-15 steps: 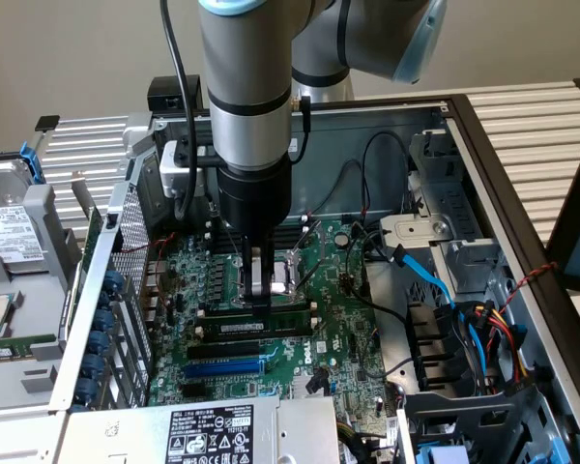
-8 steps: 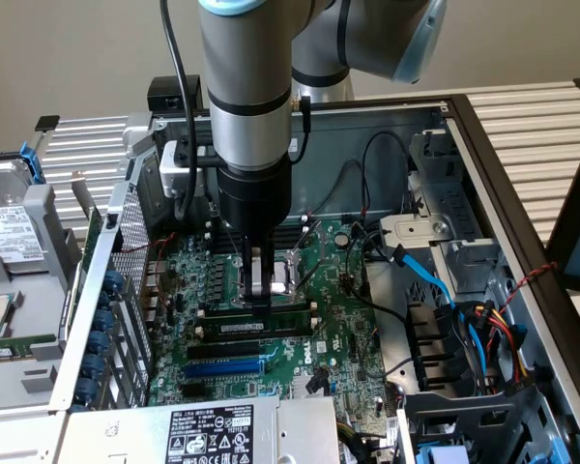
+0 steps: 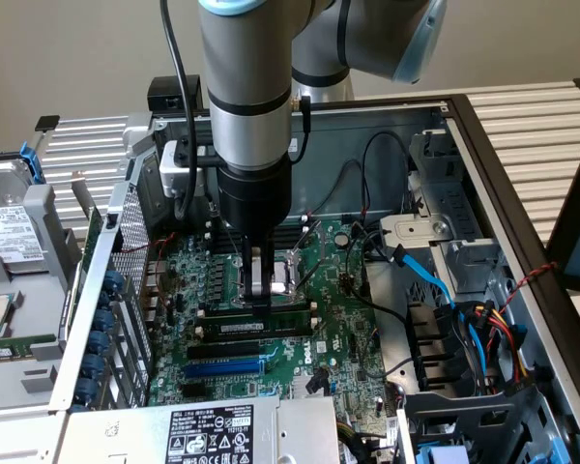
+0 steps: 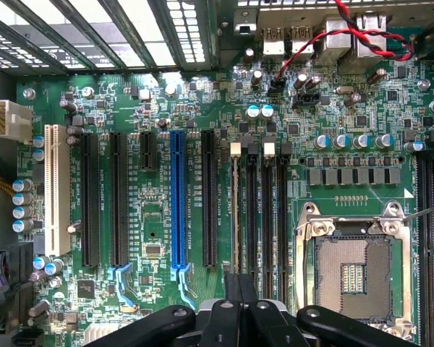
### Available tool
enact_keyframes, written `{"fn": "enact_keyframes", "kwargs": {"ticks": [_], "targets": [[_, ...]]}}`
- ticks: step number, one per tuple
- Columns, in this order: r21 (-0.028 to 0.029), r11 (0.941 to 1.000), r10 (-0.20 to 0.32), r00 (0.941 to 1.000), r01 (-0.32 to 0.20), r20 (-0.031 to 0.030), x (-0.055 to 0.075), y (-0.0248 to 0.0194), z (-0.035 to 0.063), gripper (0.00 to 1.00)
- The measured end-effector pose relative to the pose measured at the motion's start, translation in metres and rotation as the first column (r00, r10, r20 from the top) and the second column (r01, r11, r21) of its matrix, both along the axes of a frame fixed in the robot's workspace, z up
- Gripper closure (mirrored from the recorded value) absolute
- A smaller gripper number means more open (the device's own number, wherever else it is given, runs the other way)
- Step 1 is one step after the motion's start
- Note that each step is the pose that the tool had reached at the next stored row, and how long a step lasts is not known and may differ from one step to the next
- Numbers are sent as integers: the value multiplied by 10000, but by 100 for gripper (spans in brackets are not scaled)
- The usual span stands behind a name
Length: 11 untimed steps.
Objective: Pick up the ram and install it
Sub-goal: 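Press down the ram until it locks into place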
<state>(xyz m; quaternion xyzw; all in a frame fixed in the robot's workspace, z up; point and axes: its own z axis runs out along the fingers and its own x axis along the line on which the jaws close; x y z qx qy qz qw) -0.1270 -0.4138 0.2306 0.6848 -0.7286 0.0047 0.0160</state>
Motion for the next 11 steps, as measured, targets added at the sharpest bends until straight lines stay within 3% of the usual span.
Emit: {"fn": "enact_keyframes", "kwargs": {"ticks": [11], "targets": [[-2,10000,0,10000,0,-1,0,3,-3,89]]}}
